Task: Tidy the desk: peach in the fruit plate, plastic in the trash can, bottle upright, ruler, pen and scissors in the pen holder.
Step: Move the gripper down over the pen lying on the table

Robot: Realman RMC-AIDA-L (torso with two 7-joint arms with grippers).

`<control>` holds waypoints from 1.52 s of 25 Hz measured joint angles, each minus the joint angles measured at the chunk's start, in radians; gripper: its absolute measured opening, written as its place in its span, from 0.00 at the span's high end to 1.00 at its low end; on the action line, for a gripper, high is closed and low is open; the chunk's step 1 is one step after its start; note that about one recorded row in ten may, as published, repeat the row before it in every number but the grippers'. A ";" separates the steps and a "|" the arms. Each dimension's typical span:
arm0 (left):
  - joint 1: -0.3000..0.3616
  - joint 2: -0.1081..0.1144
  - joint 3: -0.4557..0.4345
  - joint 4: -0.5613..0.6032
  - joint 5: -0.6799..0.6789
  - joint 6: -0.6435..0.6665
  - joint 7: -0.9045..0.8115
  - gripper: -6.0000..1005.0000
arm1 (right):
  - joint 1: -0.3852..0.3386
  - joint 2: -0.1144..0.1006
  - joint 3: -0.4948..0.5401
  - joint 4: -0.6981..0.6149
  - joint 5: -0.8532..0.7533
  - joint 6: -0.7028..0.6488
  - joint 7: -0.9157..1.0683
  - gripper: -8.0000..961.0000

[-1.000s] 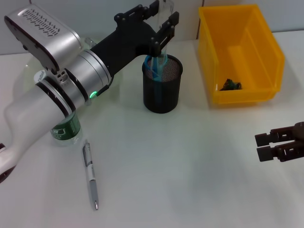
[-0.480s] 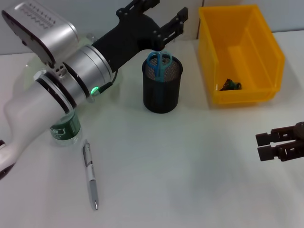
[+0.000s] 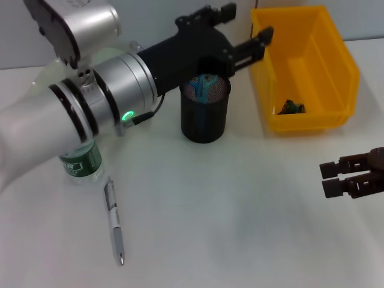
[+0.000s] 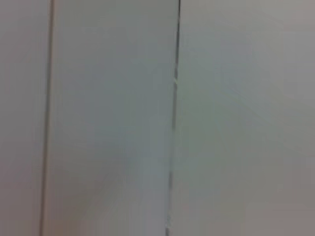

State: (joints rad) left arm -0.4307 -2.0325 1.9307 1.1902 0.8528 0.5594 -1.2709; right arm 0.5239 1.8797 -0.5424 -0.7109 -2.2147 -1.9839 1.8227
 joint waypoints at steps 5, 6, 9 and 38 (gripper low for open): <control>0.074 0.011 -0.050 0.200 0.485 0.040 -0.481 0.27 | 0.009 -0.001 0.005 -0.002 0.002 -0.001 -0.012 0.15; 0.085 0.009 -0.066 0.225 0.564 0.068 -0.556 0.27 | 0.011 -0.001 0.005 -0.002 0.002 -0.001 -0.015 0.15; 0.108 -0.018 -0.187 0.291 0.827 0.254 -0.833 0.27 | 0.015 -0.001 0.003 -0.010 0.002 -0.007 -0.024 0.15; 0.013 -0.035 -0.560 0.411 1.392 1.051 -1.608 0.28 | 0.020 0.002 0.007 -0.170 0.006 -0.039 -0.069 0.15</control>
State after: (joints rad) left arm -0.4178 -2.0671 1.3704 1.6015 2.2446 1.6106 -2.8785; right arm 0.5440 1.8817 -0.5350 -0.8806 -2.2091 -2.0231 1.7540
